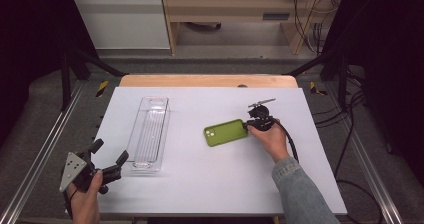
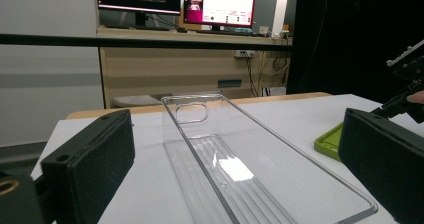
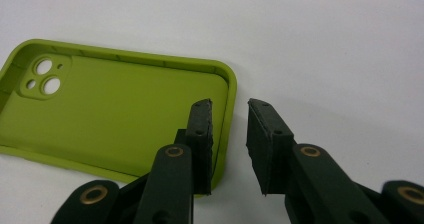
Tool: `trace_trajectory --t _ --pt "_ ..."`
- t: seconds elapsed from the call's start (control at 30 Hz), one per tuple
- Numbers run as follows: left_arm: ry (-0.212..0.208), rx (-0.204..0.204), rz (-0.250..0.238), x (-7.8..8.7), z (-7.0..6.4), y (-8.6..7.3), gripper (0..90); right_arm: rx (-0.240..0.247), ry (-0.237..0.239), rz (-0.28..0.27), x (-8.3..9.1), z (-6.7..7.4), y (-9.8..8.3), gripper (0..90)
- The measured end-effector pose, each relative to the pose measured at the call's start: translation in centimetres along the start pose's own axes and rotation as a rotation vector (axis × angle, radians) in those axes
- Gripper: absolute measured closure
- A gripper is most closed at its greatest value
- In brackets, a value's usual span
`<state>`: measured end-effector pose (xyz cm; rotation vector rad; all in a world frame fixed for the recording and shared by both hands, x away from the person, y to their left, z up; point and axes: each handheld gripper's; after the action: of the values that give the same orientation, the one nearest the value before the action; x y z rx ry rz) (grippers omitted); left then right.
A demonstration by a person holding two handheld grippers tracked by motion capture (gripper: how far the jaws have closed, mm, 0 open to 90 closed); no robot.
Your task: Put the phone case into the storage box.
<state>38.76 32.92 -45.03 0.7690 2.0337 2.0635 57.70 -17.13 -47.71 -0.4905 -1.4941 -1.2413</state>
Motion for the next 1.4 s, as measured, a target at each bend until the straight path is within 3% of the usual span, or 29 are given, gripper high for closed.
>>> trace_trajectory --t 1.4 --pt "-0.008 -0.006 0.007 -0.11 -0.15 -0.02 1.2 -0.041 0.037 0.025 -0.64 -0.04 -0.11 81.8"
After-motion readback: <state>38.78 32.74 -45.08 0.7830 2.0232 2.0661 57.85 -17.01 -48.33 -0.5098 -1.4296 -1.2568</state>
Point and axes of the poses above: each handheld gripper's, and its own axes: x roughly backward along the jaws, y roughly out of its top, z roughly to its left, and after that the axes turned 12 degrees about z, right-handed
